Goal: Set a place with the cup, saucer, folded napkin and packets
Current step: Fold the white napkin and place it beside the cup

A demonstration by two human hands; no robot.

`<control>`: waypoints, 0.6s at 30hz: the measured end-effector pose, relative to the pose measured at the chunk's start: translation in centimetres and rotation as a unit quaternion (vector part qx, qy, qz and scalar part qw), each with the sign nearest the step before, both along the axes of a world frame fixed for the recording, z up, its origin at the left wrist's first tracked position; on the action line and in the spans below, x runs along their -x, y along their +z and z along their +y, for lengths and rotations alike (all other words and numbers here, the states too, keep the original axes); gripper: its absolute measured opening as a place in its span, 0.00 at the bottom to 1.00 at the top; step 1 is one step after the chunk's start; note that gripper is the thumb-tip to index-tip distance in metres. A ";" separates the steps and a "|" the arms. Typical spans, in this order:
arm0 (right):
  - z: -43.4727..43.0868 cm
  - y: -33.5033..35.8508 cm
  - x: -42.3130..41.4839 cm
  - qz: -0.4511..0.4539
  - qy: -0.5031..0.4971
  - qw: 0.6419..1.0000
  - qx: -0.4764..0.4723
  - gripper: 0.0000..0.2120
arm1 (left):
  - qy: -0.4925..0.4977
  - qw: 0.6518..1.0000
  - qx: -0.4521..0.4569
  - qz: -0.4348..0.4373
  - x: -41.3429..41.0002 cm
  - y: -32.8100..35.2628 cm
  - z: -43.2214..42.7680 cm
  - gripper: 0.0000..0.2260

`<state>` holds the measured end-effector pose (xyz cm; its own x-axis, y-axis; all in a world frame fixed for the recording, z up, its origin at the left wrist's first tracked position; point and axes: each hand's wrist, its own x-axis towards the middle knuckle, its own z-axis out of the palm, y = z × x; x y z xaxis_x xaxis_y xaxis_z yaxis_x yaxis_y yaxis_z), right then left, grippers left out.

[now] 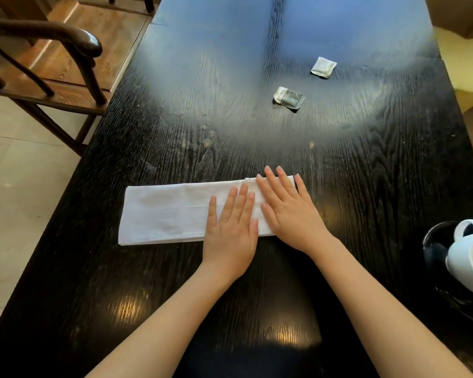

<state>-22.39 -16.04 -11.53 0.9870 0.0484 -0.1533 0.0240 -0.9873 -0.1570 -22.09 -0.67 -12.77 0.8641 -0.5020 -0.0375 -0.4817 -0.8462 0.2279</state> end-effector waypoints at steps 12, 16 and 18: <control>-1.0 -0.7 2.4 0.001 -0.031 0.999 0.015 0.27 | 0.011 1.000 -0.008 0.009 0.2 -0.1 -0.2 0.26; -0.3 -0.9 -0.5 -0.009 -0.067 0.998 0.009 0.29 | 0.012 1.000 -0.017 0.001 0.3 -0.4 -0.2 0.25; 0.0 -1.1 -1.4 -0.015 -0.068 0.998 -0.009 0.29 | 0.011 1.000 -0.022 0.001 0.3 -0.5 -0.3 0.25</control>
